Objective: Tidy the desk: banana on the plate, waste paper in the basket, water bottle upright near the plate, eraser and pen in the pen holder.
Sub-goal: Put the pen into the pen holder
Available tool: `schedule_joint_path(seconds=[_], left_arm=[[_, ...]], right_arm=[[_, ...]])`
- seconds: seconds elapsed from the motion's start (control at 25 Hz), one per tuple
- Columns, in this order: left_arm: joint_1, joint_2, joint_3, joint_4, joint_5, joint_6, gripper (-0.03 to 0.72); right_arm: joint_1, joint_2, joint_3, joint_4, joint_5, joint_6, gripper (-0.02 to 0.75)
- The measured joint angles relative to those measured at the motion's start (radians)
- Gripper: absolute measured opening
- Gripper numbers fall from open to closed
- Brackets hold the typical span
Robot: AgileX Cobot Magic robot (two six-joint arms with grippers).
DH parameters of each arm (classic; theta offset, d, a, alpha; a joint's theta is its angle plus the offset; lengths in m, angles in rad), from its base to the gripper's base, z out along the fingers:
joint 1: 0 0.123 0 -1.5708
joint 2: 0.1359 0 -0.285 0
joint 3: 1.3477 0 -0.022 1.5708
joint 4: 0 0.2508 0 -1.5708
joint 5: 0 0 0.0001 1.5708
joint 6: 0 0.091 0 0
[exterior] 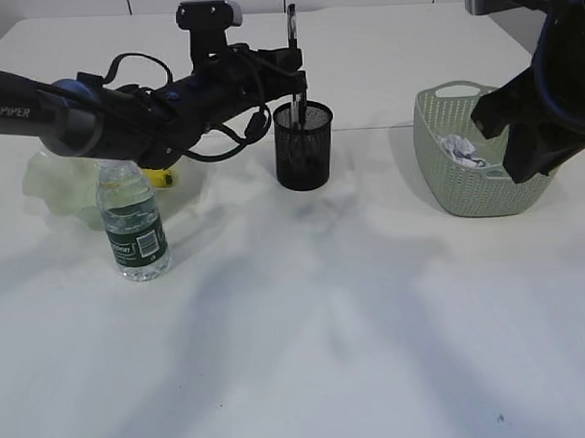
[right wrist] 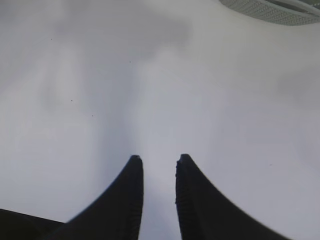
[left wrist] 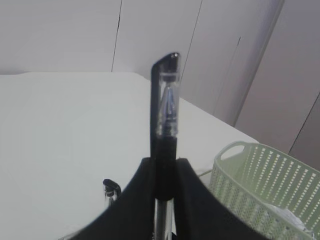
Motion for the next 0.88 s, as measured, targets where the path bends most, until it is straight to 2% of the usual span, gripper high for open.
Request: schedule_joint_path(seconds=[0.88], left_arm=[[-0.002,0.036,-0.028,0.010,0.000,0.000,0.053]], right_arm=[[0.000,0.001,0.000,0.000,0.000,0.000,0.177]])
